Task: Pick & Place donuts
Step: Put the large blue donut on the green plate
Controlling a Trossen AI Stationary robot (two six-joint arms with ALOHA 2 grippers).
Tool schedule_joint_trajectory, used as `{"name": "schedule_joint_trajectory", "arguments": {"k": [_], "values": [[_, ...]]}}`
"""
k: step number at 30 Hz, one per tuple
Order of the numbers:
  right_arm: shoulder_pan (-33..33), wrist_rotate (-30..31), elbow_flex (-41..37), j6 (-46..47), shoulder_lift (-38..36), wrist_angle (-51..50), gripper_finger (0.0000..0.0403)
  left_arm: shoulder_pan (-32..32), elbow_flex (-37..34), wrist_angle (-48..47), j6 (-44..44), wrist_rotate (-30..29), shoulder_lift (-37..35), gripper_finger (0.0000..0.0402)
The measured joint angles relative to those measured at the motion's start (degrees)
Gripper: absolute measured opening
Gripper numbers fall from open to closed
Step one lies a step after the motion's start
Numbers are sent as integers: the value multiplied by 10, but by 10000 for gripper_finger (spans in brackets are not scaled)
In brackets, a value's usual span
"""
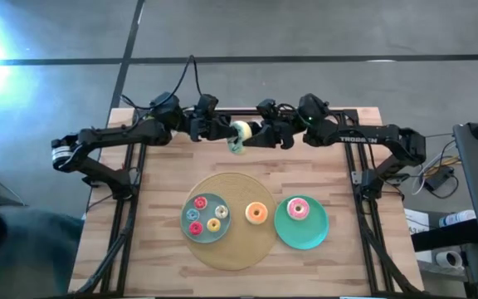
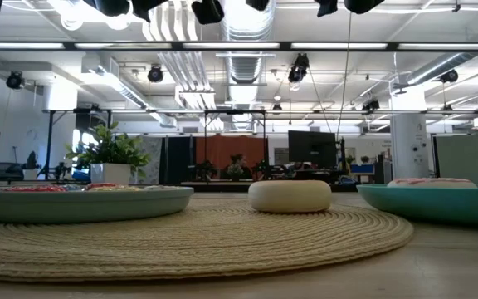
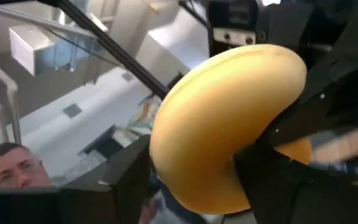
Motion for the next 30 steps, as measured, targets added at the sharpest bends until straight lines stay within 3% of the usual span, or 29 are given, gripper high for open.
{"name": "schedule_joint_trajectory", "arguments": {"k": [4,8,12,18,21,30], "values": [[-14,-26,0,-31,-23,-113,245,0,0,-32,13,-4,1,5],[-31,5,1,-140,-68,-311,253,0,-1,-92,35,-22,1,5],[-35,89,-5,-214,-121,-469,254,1,0,-157,74,-52,-3,5],[-28,202,-5,-240,-202,-535,254,-1,1,-230,101,-65,7,5],[-16,272,-6,-245,-229,-620,254,-1,1,-229,102,-65,16,5],[60,529,-11,-123,-276,-960,254,-42,2,-230,93,-54,118,5]]}}
